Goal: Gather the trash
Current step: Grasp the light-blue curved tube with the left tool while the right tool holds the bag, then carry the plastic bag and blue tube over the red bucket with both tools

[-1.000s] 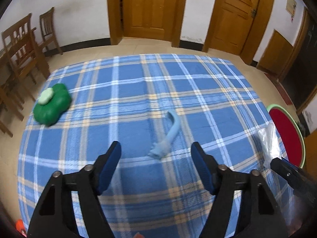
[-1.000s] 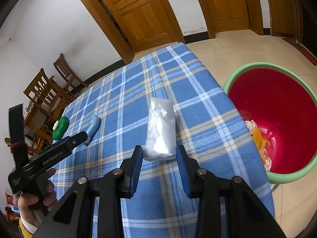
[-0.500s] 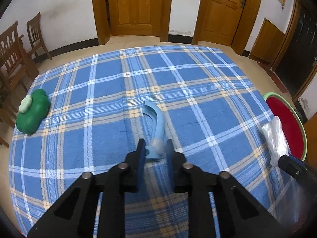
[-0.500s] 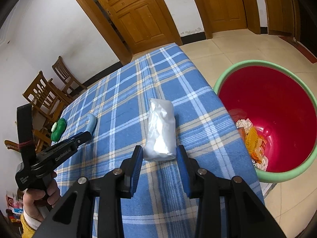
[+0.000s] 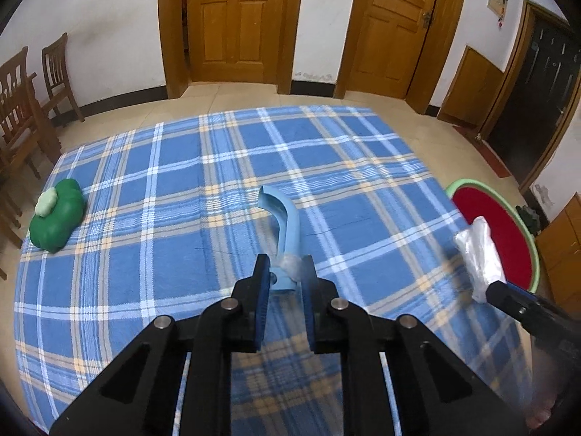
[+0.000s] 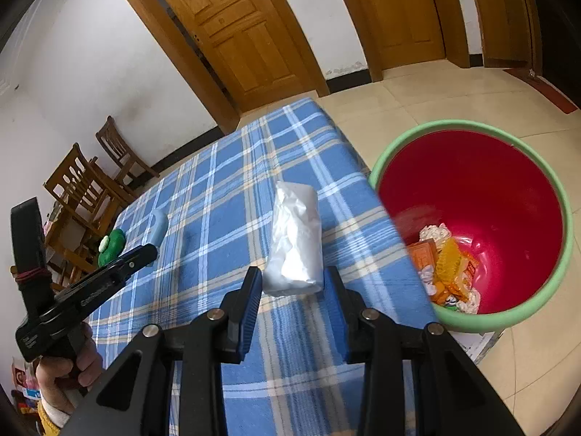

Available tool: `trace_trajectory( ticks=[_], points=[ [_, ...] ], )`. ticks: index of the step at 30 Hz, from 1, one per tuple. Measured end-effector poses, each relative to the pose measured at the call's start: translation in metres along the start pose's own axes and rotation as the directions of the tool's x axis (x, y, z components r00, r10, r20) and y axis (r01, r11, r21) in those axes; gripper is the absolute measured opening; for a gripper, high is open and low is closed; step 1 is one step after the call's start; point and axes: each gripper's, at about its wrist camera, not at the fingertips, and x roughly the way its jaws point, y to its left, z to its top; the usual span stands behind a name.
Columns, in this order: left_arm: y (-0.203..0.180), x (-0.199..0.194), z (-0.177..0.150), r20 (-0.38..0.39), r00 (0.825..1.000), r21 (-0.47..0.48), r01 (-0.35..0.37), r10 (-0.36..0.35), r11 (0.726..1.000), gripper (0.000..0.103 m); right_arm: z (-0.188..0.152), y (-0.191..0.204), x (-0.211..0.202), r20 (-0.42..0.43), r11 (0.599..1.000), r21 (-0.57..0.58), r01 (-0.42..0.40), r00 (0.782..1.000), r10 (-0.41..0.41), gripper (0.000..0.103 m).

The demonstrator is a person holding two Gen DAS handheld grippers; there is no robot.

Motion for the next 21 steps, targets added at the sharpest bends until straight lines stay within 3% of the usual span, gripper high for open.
trace_trajectory(
  ticks=[11,21],
  points=[
    [-0.04,-0.027,0.005,0.026,0.994,0.029,0.102,-0.103,0.994,0.016,0.003,-0.034,-0.03,0.075,0.997,0.065,0.03,0.997,-0.035,0.038],
    [-0.097,-0.022,0.011,0.001,0.984,0.103,0.176,-0.177,0.979,0.016,0.003,-0.082,-0.048,0.114,0.985,0.153,0.08,0.989,-0.098,0.038]
  ],
)
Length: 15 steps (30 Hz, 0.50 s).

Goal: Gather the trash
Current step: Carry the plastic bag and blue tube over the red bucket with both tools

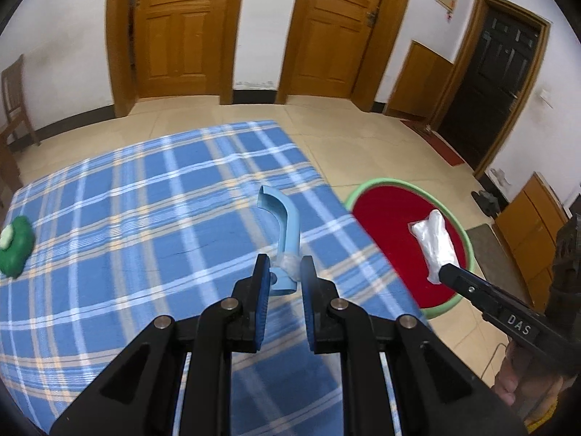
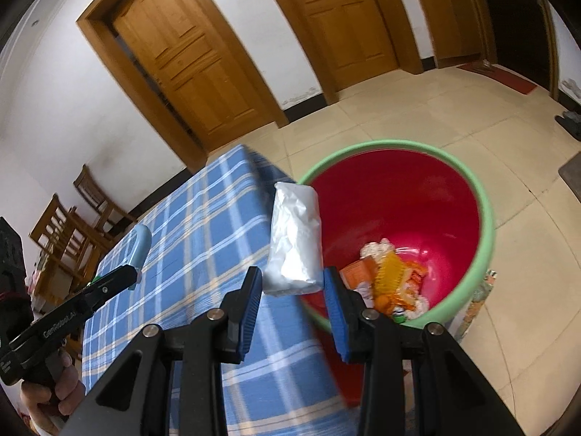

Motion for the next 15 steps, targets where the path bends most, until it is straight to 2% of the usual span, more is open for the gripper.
trace_trajectory(
  ticks=[15],
  points=[
    [-0.079,0.052,0.01,-0.08,0.993,0.121,0.092,-0.083,0.988,0.016,0.003,-0.061,0.001,0.006,0.992,0.117,0.048,0.999,-0.049,0.04]
  ],
)
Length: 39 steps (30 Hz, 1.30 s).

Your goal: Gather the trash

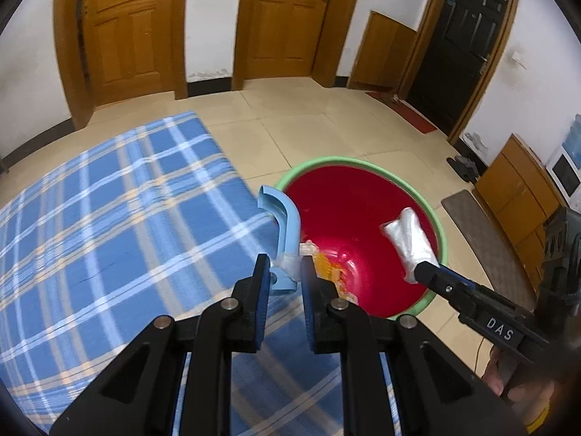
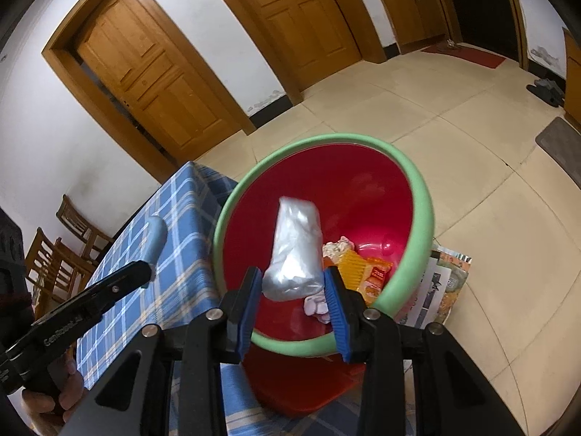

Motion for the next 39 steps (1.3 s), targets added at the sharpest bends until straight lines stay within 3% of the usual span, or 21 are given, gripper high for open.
trace_trajectory(
  ticks=[15,20,25,39],
  points=[
    [-0.043,0.05,0.01,-0.057,0.998,0.076,0.026,-0.021,0.997,0.016,0.002,-0.03,-0.011,0.037,0.997,0.07,0.007,0.999,-0.01,0.042],
    [-0.049,0.051,0.01,-0.066,0.998,0.081,0.025,-0.02,0.996,0.016,0.004,-0.029,-0.012,0.04,0.997,0.07,0.007,0.999,-0.01,0.045],
    [-0.047,0.051,0.011,-0.073,0.997,0.071,0.007,-0.001,0.997,0.026,0.005,-0.027,-0.013,0.042,0.998,0.062,0.006,0.999,-0.009,0.047],
    [-0.022,0.019,0.004,-0.043,0.999,-0.008,-0.029,0.028,1.0,0.027,0.001,0.003,-0.023,0.05,1.0,-0.014,-0.007,0.999,0.008,0.061]
  ],
)
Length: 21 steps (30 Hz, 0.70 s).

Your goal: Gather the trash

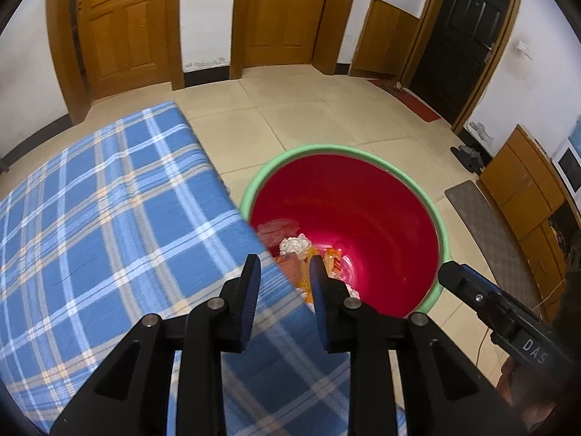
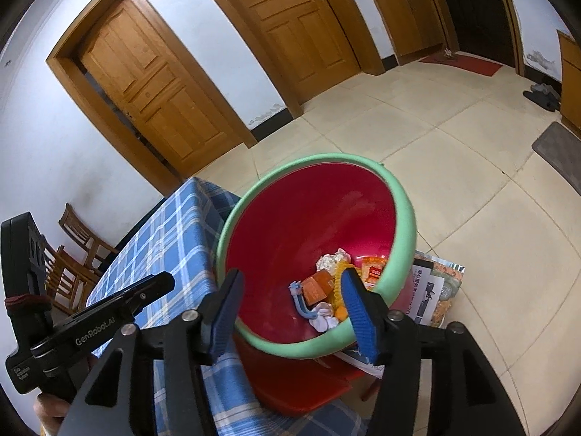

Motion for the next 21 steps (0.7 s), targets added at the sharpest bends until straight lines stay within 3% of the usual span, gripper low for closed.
trace_trajectory(
  ticks=[21],
  points=[
    [0.079,-0.078,-0.046,0.071,0.985,-0.181,-0.142,0.157,0.973,0.036,-0.034,0.097,-0.016,-0.039,0.972,-0.215,-0.095,0.995,0.088,0.086]
  ],
)
